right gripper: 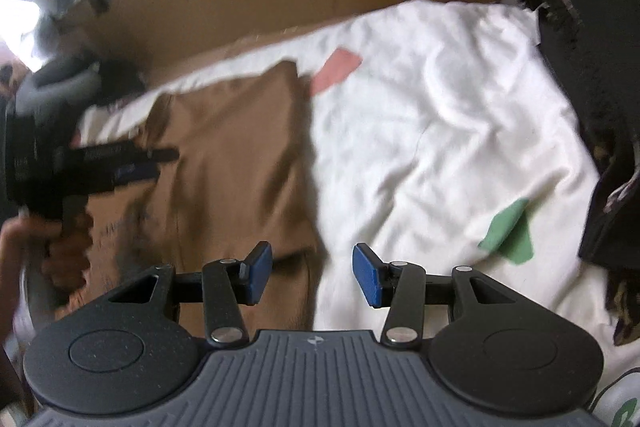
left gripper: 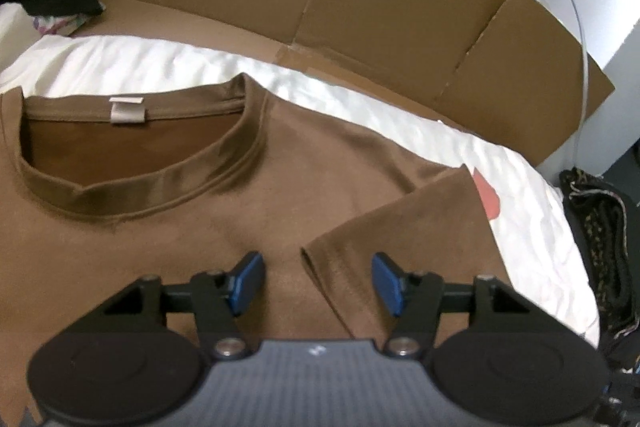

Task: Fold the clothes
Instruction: 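Pinch the folded T-shirt side with both tools and press it flat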

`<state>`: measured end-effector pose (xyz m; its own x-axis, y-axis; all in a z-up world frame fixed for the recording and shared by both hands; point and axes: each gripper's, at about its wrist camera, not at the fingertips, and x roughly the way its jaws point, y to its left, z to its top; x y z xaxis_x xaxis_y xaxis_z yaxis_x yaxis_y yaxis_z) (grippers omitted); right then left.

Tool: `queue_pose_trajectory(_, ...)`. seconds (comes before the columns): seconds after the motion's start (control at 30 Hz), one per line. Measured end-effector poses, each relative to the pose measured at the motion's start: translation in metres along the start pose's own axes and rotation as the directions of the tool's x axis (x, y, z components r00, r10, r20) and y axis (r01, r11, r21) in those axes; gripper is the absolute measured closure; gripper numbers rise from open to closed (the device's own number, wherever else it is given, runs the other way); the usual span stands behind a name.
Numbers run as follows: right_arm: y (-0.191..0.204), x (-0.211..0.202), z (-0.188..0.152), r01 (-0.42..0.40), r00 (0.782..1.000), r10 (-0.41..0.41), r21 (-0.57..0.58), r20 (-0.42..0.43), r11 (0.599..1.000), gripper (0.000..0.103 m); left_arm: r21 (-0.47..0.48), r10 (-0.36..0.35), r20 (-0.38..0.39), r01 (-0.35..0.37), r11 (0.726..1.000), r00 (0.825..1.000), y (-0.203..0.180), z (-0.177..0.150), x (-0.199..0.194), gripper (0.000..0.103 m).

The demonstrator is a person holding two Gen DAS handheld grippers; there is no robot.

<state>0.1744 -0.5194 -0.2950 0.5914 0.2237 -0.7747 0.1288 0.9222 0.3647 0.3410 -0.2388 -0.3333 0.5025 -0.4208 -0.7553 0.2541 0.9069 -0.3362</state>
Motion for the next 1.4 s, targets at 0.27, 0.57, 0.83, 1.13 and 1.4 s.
queue_pose_trajectory(0.27, 0.012, 0.024, -0.008, 0.069, 0.997, -0.071, -0.103, -0.008, 0.992, 0.064, 0.004, 0.007, 0.001, -0.007, 1.000, 1.000, -0.006, 0.004, 0.006, 0.072)
queue_pose_trajectory(0.57, 0.023, 0.028, -0.010, 0.124, 0.992, -0.127, -0.192, 0.000, 0.974, 0.102, -0.030, 0.050, 0.029, -0.049, 0.998, 0.998, -0.002, -0.001, 0.001, 0.101)
queue_pose_trajectory(0.83, 0.017, 0.022, -0.011, 0.154, 0.988, -0.156, -0.172, -0.001, 0.973, 0.101, -0.020, 0.105, 0.027, -0.105, 0.994, 0.994, -0.003, -0.001, -0.004, 0.092)
queue_pose_trajectory(1.13, 0.024, 0.010, 0.009, 0.071, 0.995, -0.062, -0.115, 0.079, 0.991, 0.102, 0.042, 0.049, -0.001, -0.049, 0.998, 0.999, -0.019, -0.018, -0.036, 0.071)
queue_pose_trajectory(1.4, 0.034, 0.020, 0.012, 0.042, 0.996, -0.033, -0.113, 0.083, 0.993, 0.102, 0.194, -0.062, -0.079, 0.077, 0.978, 0.995, -0.074, -0.044, -0.052, 0.086)
